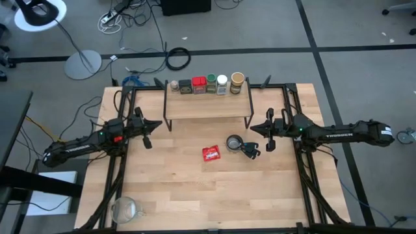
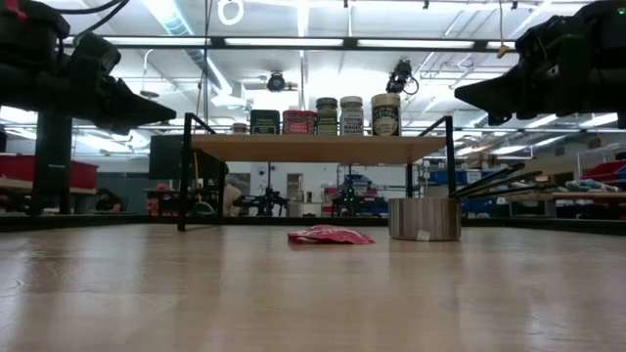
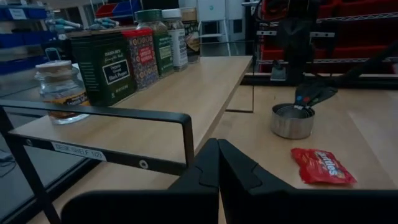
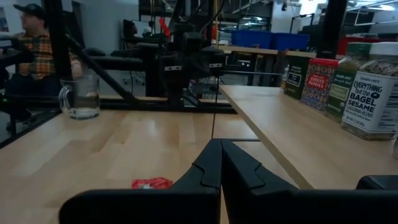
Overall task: Shelf spices
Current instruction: Return to Home Position
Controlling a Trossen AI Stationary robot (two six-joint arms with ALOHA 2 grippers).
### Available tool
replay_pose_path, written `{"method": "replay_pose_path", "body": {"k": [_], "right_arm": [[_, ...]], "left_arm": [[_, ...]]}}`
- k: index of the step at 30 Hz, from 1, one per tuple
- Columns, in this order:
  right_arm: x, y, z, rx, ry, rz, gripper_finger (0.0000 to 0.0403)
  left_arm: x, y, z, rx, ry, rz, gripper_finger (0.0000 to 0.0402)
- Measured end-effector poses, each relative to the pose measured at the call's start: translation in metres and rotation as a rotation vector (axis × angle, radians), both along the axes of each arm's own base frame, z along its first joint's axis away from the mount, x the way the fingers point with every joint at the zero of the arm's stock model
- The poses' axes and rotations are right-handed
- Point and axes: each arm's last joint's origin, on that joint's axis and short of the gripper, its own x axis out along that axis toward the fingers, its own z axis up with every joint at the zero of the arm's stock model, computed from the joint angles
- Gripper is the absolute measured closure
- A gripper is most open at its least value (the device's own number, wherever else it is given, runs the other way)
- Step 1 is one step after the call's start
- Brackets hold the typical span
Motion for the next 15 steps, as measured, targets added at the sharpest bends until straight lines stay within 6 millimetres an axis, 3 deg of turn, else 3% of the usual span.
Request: {"method": "replay_pose_path", "body": {"k": [15], "right_arm": [[-0.0022, -0.0043, 0.0013, -0.056, -0.005, -0.035, 0.0403]], "left_arm": [[0.0001, -0.0007, 0.0000, 0.017, 0.010, 0.013, 0.0399]]}}
